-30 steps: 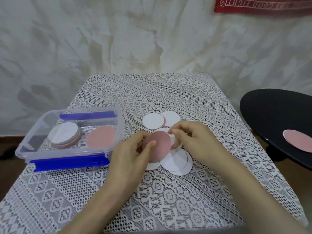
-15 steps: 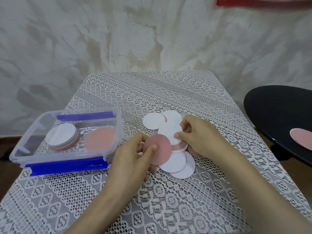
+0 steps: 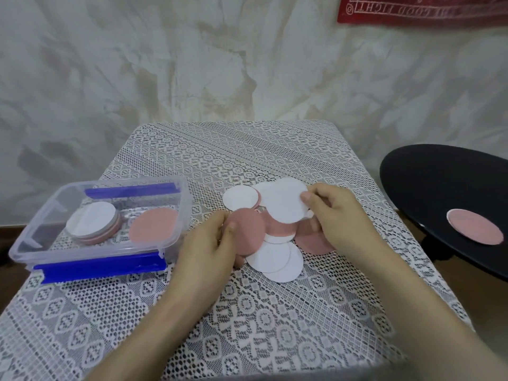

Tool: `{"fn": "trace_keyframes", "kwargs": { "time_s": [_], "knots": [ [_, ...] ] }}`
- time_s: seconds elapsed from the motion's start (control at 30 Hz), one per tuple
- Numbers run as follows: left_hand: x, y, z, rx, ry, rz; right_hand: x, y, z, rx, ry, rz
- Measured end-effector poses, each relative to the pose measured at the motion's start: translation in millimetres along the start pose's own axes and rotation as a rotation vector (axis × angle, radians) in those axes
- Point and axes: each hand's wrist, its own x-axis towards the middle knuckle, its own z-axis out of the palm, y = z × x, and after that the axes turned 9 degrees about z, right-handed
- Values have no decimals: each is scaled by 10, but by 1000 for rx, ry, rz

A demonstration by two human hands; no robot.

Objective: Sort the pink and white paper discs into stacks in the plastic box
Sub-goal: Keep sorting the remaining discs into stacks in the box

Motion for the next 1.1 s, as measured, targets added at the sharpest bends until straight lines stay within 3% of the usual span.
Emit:
{"fn": "trace_keyframes", "kwargs": {
  "time_s": [0.13,0.23,0.47,0.67,0.93,1.1],
  "knots": [
    [-80,55,20,-96,-29,3,-176,38,13,-41,-176,-36],
    [-123,106,26,-167,-94,23,-277,106,113,-257,-156,-110],
    [-131,87,-54,-64,-104,26,-268,87,193,-406,-57,-130],
    [-92,-4,-81,-19,-86,0,-79,19,152,-620,-45,33],
    [-78,-43,-111,-39,-81,-30,140,-27,244,-557,-59,140],
    [-106,-60,-140,-22,-74,-26,163,29,253,-436,30,89]
  ]
}}
